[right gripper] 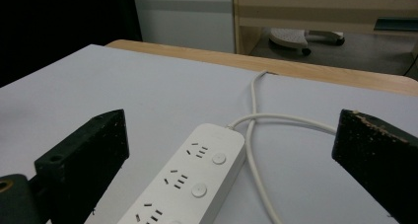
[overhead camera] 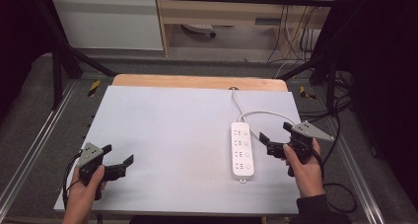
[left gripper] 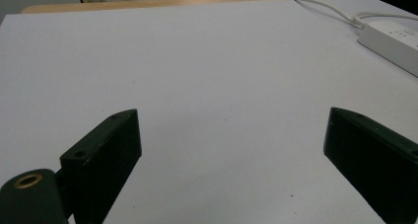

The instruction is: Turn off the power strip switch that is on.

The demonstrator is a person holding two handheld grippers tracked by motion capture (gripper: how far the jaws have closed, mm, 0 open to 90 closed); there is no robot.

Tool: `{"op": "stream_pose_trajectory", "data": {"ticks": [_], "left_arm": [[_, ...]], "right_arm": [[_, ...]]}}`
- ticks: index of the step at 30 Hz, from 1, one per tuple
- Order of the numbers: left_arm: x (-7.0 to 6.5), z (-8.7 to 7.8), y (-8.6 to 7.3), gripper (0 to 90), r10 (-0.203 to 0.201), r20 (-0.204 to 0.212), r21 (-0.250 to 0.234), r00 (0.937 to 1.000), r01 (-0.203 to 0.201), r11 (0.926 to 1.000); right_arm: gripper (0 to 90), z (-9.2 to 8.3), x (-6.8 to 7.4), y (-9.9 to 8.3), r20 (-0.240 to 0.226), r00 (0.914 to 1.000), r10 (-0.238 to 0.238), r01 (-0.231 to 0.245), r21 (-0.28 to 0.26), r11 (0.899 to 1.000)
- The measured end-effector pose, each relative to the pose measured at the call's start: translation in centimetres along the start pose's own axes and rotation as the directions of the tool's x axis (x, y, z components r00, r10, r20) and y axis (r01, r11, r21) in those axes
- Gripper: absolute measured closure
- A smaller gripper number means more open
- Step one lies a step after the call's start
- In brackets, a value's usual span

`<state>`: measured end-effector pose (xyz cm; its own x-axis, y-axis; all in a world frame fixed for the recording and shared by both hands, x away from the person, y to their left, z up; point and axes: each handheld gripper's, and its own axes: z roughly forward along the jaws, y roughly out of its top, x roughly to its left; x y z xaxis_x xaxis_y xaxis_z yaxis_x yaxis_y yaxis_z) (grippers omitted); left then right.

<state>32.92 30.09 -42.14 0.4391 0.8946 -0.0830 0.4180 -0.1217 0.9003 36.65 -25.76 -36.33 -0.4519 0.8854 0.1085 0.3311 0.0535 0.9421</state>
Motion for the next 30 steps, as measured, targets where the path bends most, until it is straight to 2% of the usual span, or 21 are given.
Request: {"op": "stream_pose_trajectory", "data": {"ticks": [4,20,26,30], "left_arm": [[0.1,-0.1,0.0,7.5,-0.003,-0.005,0.0,1.0,0.003,1.0],[0.0,0.0,0.0,7.5,0.006,-0.007,0.0,1.0,-0.006,1.0],[0.0,-0.1,0.0,7.5,0.004,-0.009,-0.001,1.0,-0.004,1.0],[0.0,-0.1,0.0,7.5,0.001,-0.009,-0.002,1.0,-0.001,1.0]], "right_arm": [[2.3,-0.6,-0.3,-0.3,-0.005,0.9999,0.012,-0.012,0.003,1.0],[3.5,-2.4,-1.7,-2.6,0.022,0.9997,0.009,-0.01,0.026,1.0],[3.5,-3.1,-2.5,-3.5,0.05,0.9987,0.012,-0.013,0.025,1.0],[4.4,-3.5,-3.3,-4.5,0.086,0.996,0.022,-0.025,0.043,0.999]]}}
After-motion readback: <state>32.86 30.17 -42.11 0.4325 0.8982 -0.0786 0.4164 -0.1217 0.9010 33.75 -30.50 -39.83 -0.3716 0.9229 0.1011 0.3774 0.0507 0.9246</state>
